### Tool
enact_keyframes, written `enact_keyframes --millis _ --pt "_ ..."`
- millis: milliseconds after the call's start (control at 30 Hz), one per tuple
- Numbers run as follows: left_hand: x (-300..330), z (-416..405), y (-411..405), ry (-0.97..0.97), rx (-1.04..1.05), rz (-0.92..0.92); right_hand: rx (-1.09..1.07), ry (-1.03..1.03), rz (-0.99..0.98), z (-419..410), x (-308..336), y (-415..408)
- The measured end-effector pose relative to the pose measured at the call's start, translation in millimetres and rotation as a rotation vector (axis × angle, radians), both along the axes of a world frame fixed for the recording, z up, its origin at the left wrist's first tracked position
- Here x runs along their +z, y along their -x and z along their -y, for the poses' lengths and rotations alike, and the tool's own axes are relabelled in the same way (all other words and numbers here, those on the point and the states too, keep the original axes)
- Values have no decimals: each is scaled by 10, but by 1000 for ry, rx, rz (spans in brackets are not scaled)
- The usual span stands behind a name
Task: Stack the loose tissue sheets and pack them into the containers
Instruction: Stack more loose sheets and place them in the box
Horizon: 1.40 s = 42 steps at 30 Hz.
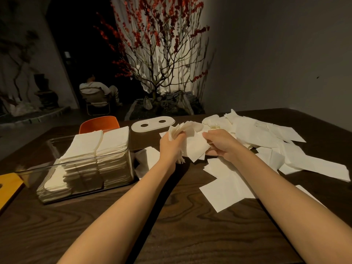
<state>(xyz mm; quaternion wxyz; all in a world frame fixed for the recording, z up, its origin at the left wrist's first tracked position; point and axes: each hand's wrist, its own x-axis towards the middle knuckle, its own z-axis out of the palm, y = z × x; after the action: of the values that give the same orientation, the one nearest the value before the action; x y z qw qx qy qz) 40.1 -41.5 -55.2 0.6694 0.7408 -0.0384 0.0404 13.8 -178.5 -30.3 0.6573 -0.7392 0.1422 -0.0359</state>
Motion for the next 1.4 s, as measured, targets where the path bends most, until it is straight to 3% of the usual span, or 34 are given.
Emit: enact_keyframes --millis 67,200,467,567,667,733,867,1100,1233,1400 --pt "11 -32 12 19 -9 -11 -97 16 35 14 -24 -44" --pt "49 -37 34 112 13 -64 -286 239 220 96 -52 -94" --pt "77 -39 61 102 -19 -113 -210 111 476 109 39 -50" --pt "76 -43 60 78 -21 -112 -64 205 458 62 21 -41" --pt "85 -32 68 34 -49 -100 90 462 382 4 -48 -95" --pt "92 -20 82 44 -56 -114 92 531 379 -23 -70 -113" --pt "109 -25 88 18 -33 -86 0 501 459 0 -33 -71" --pt "108 -22 115 -12 14 -72 133 528 418 -4 -93 -83" --pt "126 -19 133 -9 -36 -127 222 531 418 -21 -119 -114" --pt "189 -26 158 128 -102 -283 133 570 369 8 -142 -108"
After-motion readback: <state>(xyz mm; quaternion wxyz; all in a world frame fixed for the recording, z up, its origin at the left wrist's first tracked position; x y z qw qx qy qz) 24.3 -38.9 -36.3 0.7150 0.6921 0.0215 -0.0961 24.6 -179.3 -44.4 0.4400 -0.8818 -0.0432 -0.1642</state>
